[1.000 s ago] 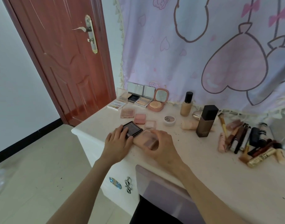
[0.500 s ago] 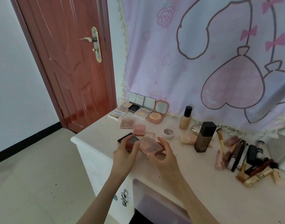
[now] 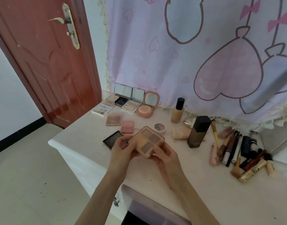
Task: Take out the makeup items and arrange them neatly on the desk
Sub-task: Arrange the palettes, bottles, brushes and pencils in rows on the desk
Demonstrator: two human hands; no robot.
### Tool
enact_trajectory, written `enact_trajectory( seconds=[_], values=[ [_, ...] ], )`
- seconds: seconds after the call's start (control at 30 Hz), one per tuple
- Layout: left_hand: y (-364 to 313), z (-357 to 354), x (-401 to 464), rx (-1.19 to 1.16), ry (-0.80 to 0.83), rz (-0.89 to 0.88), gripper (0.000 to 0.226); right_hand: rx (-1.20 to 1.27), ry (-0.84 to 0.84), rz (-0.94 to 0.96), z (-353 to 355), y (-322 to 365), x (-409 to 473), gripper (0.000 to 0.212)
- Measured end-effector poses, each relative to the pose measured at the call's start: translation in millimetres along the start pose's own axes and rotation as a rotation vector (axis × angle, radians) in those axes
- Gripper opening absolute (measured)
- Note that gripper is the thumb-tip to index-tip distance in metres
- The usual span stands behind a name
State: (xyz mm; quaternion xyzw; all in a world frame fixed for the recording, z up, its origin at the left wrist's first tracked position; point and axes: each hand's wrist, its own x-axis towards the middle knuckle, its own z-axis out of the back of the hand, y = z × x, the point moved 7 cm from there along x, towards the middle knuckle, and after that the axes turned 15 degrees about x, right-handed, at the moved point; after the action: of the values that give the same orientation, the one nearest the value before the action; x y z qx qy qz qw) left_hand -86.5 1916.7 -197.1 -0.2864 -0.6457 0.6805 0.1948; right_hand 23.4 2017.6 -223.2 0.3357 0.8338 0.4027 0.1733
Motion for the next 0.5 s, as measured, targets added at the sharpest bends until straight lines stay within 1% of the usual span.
enact_trajectory(
  seconds=[0.03,0.1,0.2,0.23,0.33,0.37,0.43,0.5],
  values=[
    [2,-2,-1,0.000,-0.011,0.015,0.017,-0.001,-0.007,-0.004,2,0,1,0.032],
    [3,-3,-1,0.068,0.010,-0.006,0.017,0.072,-0.068,-0.039,8,-3,4,0.020],
    [-11,-4,5,0.320,0.132,-0.162,0.018,0.129,-0.146,-0.108,16,-6,13,0.025],
    [-18,-4,7,0.422,0.175,-0.234,0.025,0.149,-0.152,-0.141,15,-7,16,0.025],
    [-37,-2,12,0.675,0.356,-0.439,0.060,0.192,-0.132,-0.256,8,-10,28,0.024],
    [-41,-2,13,0.750,0.404,-0.489,0.064,0.213,-0.118,-0.289,5,-10,30,0.024],
    [-46,0,15,0.851,0.427,-0.572,0.056,0.279,-0.079,-0.340,-1,-13,35,0.025],
    [-49,2,17,0.879,0.328,-0.632,0.048,0.378,-0.052,-0.381,-7,-12,34,0.029]
  ],
)
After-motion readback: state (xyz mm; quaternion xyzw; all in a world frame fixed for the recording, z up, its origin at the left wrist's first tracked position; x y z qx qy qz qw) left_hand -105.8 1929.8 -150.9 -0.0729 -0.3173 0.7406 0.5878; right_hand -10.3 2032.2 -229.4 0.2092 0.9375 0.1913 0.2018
